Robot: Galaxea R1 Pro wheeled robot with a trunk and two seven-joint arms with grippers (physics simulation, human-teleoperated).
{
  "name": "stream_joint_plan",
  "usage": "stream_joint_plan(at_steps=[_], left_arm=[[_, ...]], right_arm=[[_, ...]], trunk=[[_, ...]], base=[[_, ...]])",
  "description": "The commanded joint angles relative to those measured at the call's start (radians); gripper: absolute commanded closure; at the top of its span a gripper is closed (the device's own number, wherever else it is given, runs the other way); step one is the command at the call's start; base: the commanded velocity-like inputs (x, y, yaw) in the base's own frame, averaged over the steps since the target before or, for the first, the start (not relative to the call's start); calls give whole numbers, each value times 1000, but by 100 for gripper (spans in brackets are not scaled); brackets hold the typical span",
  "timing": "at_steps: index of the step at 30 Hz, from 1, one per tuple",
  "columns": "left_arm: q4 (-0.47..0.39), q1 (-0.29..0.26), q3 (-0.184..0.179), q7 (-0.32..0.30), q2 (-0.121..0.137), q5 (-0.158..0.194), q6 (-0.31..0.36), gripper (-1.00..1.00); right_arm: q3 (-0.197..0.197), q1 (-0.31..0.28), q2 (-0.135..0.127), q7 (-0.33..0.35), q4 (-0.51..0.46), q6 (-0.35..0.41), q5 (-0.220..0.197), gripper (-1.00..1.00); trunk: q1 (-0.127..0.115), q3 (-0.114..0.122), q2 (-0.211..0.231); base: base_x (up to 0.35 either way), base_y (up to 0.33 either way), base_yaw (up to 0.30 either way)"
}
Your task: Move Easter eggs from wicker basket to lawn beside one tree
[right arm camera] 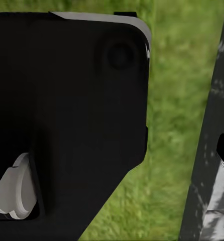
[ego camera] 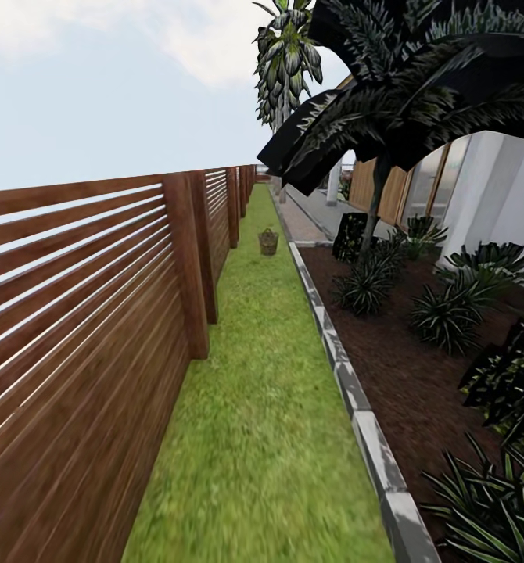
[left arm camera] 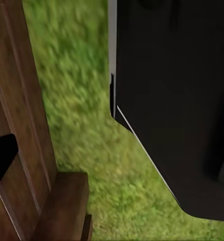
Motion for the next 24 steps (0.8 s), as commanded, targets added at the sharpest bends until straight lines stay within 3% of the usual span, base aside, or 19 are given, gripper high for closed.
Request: stream_joint_plan(at_steps=[1, 24], left_arm=[[-1, 0, 0, 0, 0, 0, 0, -100], [-1, 0, 0, 1, 0, 0, 0, -100]], right_arm=[[0, 0, 0, 0, 0, 0, 0, -100], [0, 0, 0, 0, 0, 0, 0, -100]], trunk=[[1, -1, -1], [1, -1, -1]], base=[[323, 0, 0], [323, 0, 0]])
